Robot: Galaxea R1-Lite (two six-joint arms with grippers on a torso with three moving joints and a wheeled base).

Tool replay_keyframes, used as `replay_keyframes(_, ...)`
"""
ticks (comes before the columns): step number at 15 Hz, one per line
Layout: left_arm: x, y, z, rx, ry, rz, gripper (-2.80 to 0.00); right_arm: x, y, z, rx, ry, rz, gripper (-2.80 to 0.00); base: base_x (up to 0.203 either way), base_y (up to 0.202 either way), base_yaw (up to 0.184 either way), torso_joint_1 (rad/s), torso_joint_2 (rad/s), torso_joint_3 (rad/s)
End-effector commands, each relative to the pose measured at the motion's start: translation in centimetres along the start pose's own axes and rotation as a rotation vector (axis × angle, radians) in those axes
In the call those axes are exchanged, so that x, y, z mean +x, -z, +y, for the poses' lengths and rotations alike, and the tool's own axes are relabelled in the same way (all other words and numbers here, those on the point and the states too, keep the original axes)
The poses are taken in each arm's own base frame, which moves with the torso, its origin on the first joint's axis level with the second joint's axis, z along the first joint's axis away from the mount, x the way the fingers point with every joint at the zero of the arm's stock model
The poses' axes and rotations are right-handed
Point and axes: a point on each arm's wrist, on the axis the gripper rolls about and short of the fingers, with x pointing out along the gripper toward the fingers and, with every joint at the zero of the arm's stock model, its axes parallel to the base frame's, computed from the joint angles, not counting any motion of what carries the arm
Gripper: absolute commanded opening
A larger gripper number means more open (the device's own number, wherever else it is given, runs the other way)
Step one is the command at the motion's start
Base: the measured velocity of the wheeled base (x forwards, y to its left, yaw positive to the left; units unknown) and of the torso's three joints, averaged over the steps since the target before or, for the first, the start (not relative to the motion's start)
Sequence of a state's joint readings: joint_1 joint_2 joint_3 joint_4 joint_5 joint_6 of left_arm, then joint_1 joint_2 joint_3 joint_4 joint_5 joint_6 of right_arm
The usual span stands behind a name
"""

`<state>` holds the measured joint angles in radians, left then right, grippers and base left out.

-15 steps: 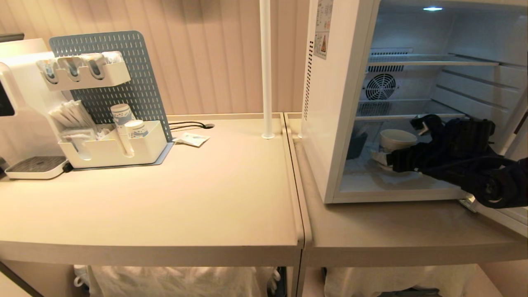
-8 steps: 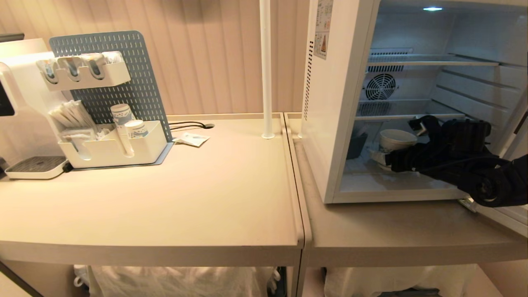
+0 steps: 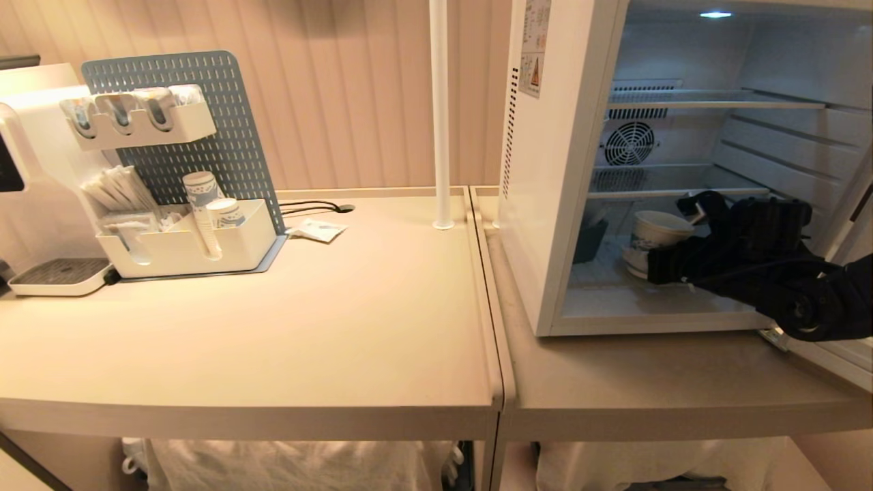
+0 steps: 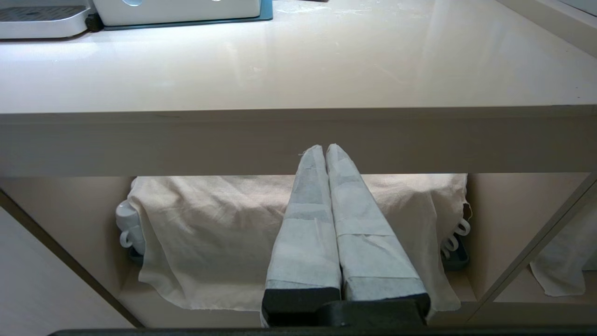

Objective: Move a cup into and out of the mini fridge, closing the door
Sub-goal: Take the paper cup out of the freezer

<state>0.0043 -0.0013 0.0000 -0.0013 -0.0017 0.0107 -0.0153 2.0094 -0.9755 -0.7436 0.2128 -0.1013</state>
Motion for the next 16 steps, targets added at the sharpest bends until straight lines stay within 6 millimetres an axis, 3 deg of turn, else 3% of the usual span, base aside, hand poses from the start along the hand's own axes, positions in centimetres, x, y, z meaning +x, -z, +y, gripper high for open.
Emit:
replay_keyframes(1, 0.0, 0.0, 0.0, 0.000, -0.001, 0.001, -2.80, 0.0, 0.0, 0.0, 0.000, 0.007, 0.002, -2.80, 0.000, 0.000, 0.000, 0.000, 0.00, 0.000)
replay_keyframes(5, 0.0, 0.0, 0.0, 0.000, -0.001, 0.001, -2.80, -0.2, 0.0, 0.0, -0.001, 0.005, 0.007, -2.80, 0.000, 0.000, 0.000, 0.000, 0.00, 0.000)
replay_keyframes(10, 0.0, 0.0, 0.0, 0.000, -0.001, 0.001, -2.80, -1.6, -1.5, 0.2, -0.010, 0.011, -0.026, -2.80, 0.000, 0.000, 0.000, 0.000, 0.00, 0.000)
replay_keyframes(13, 0.0, 0.0, 0.0, 0.000, -0.001, 0.001, -2.80, -3.9, -2.8, 0.4, -0.001, 0.016, 0.007, -2.80, 0.000, 0.000, 0.000, 0.000, 0.00, 0.000)
replay_keyframes(16, 0.0, 0.0, 0.0, 0.000, -0.001, 0.001, -2.80, -7.7, -4.4, 0.5, 0.014, 0.025, 0.058, -2.80, 0.000, 0.000, 0.000, 0.000, 0.00, 0.000)
